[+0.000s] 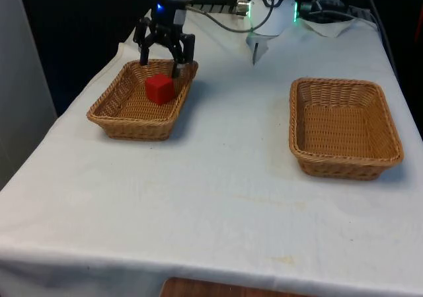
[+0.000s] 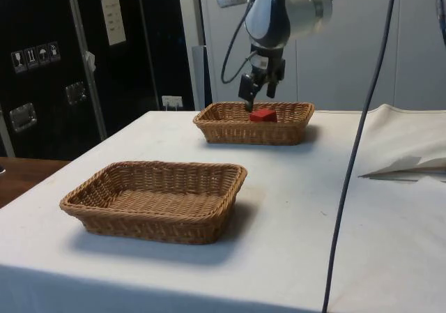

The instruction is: Pick up the red cube and place it into the right basket.

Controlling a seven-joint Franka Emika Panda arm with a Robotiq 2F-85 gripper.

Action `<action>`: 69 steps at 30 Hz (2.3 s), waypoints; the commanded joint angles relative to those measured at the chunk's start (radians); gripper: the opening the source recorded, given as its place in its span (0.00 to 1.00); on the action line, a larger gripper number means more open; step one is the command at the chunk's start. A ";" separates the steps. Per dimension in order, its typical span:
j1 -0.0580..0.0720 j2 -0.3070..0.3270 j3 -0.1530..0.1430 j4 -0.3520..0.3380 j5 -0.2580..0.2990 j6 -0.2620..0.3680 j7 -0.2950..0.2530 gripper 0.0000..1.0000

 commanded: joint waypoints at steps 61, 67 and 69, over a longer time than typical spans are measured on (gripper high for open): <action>0.013 -0.135 0.078 0.042 -0.005 -0.030 -0.225 1.00; 0.017 -0.118 0.116 0.057 -0.008 -0.022 -0.192 1.00; 0.018 -0.113 0.129 0.061 -0.008 -0.019 -0.184 1.00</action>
